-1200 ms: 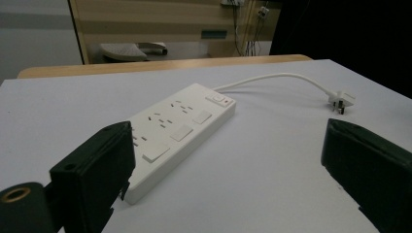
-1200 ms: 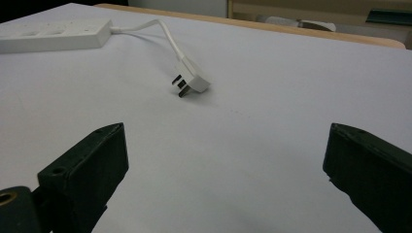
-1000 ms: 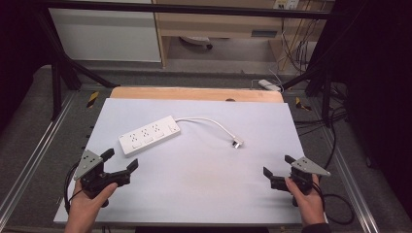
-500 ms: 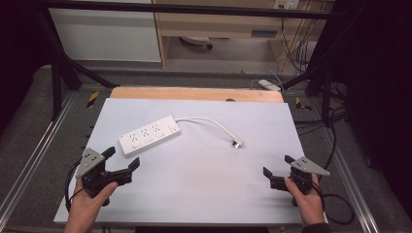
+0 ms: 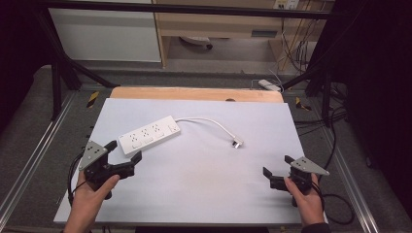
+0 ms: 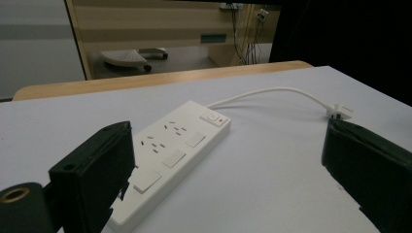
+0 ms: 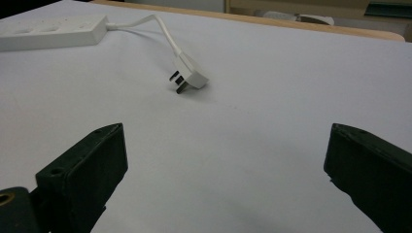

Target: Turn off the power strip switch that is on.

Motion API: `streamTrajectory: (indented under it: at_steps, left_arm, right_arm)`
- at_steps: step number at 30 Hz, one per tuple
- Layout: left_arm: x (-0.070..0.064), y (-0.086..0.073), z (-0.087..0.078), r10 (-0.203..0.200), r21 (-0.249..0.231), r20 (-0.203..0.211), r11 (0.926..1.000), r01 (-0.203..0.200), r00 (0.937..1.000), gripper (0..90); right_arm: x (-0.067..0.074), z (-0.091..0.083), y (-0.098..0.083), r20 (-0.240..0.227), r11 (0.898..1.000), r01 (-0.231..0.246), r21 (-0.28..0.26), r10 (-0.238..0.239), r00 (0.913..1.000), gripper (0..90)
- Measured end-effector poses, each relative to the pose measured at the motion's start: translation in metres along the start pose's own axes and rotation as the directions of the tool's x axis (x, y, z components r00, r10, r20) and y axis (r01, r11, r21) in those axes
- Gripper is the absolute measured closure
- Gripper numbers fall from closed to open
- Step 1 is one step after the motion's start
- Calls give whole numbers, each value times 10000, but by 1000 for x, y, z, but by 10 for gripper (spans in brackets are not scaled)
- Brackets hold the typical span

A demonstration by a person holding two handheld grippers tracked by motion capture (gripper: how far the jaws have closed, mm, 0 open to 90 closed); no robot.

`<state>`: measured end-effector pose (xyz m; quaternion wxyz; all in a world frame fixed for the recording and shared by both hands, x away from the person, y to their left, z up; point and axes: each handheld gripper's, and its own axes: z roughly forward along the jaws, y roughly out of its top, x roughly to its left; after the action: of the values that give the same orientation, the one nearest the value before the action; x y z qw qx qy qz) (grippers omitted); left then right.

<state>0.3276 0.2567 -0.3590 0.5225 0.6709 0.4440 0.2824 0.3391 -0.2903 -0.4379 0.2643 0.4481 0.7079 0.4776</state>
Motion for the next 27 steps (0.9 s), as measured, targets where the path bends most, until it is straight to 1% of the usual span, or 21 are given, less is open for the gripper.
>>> streamTrajectory:
  at_steps: [8,10,16,23,27]
  left_arm:
    - [4,10,8,-8,-64,28,10000,8,10000,49]
    - [5,14,11,108,-23,105,9999,-108,9999,49]
    - [7,20,16,169,2,157,9999,-169,9997,54]
    - [11,23,20,-32,31,175,10000,31,9998,57]
    - [16,25,22,-3,32,75,10000,3,10000,57]
  right_arm:
    - [0,0,0,22,10000,-32,32,32,10000,25]
    - [0,0,0,41,10000,-36,15,36,10000,25]
    - [0,0,0,59,10000,-64,-8,64,10000,25]
    - [0,0,1,70,10000,-45,-9,45,10000,24]
    - [0,0,1,52,10000,-28,-6,28,10000,24]
